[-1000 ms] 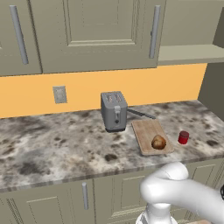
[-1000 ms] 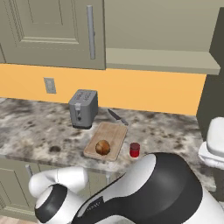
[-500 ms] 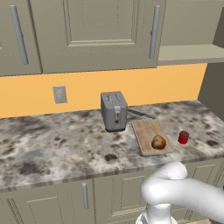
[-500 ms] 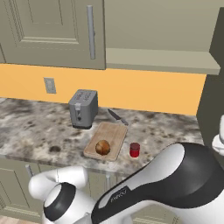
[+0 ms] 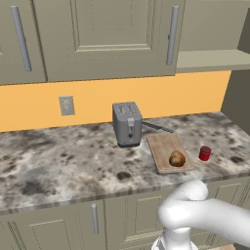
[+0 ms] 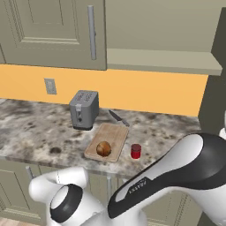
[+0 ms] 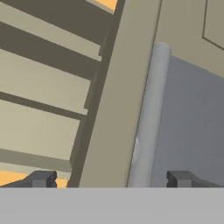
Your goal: Pick the bread, place it on the cutting board, pick the jam, place it on the counter, and close the cabinet.
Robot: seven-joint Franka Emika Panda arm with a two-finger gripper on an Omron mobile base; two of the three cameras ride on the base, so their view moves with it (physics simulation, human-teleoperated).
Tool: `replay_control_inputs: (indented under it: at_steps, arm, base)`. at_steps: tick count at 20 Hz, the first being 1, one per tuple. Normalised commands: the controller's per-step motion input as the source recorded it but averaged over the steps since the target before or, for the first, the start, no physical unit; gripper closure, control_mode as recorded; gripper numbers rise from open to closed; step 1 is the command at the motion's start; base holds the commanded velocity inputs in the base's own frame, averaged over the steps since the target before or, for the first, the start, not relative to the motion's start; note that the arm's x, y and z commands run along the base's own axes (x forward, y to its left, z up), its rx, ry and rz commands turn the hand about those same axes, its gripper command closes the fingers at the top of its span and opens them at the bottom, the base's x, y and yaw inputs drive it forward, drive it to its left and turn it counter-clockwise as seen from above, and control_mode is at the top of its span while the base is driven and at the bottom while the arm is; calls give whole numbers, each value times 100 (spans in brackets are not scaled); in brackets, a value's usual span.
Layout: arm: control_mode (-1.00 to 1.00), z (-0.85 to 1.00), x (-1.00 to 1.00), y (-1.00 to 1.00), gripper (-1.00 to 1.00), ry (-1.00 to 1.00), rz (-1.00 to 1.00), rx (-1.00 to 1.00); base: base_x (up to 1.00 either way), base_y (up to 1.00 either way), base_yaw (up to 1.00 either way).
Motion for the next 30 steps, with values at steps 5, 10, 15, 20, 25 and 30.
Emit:
replay_control_inputs:
  at_steps: [5, 10, 15, 20, 25, 30]
  arm:
    - [-100, -5, 35, -4, -100, 0, 4, 0]
    - [-100, -9, 20, 0, -100, 0, 8, 0]
    - [-100, -10, 4, 11, -100, 0, 18, 0]
    - [-100, -13, 0, 29, -100, 0, 21, 0]
    - [-100, -20, 10, 31, -100, 0, 20, 0]
    - [-100, -23, 21, 40, -100, 0, 20, 0]
  base:
    - [0, 0, 0]
    - [0, 0, 0]
    - [0, 0, 0]
    - [0, 0, 0]
    - [0, 0, 0]
    - [0, 0, 0]
